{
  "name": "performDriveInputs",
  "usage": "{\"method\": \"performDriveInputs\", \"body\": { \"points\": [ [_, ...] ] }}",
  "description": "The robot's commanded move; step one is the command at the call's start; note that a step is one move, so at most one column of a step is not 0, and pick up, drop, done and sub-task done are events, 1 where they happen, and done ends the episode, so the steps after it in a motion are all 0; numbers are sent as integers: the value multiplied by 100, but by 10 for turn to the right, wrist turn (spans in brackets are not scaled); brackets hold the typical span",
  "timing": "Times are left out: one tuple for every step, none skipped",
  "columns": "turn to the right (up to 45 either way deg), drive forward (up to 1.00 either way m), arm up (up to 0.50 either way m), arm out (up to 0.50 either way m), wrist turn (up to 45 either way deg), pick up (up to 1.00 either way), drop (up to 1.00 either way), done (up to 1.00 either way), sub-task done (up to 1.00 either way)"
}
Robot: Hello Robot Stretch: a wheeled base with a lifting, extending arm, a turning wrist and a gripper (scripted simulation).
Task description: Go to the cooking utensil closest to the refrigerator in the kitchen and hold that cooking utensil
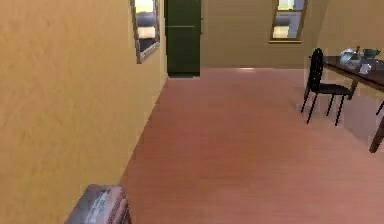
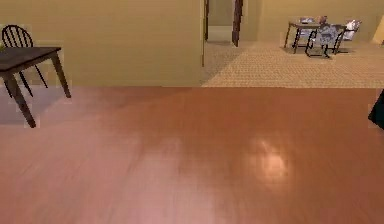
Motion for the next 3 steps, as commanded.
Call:
{"method": "performDriveInputs", "body": {
  "points": [
    [0,100,0,0,0,0,0,0,0],
    [0,100,0,0,0,0,0,0,0],
    [30,0,0,0,0,0,0,0,0]
  ]
}}
